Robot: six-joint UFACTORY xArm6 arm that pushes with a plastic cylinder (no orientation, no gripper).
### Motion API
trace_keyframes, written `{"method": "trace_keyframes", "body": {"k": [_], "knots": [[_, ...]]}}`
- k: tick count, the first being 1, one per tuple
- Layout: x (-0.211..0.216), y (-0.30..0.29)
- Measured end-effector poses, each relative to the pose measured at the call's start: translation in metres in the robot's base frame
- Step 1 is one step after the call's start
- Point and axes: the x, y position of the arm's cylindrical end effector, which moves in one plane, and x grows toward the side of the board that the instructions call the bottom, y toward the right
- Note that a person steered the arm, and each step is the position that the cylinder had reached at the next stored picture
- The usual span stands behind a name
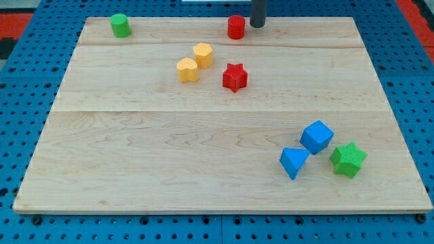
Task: Place the red star vertically under the yellow star
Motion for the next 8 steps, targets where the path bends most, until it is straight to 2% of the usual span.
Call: {"method": "trace_keyframes", "body": {"k": [1,2,3,4,5,6,8], "knots": [[0.013,-0.052],[0.013,-0.01],[0.045,0.043],[0.047,0.049],[0.07,0.049],[0.107,0.034],[0.17,-0.102]]}}
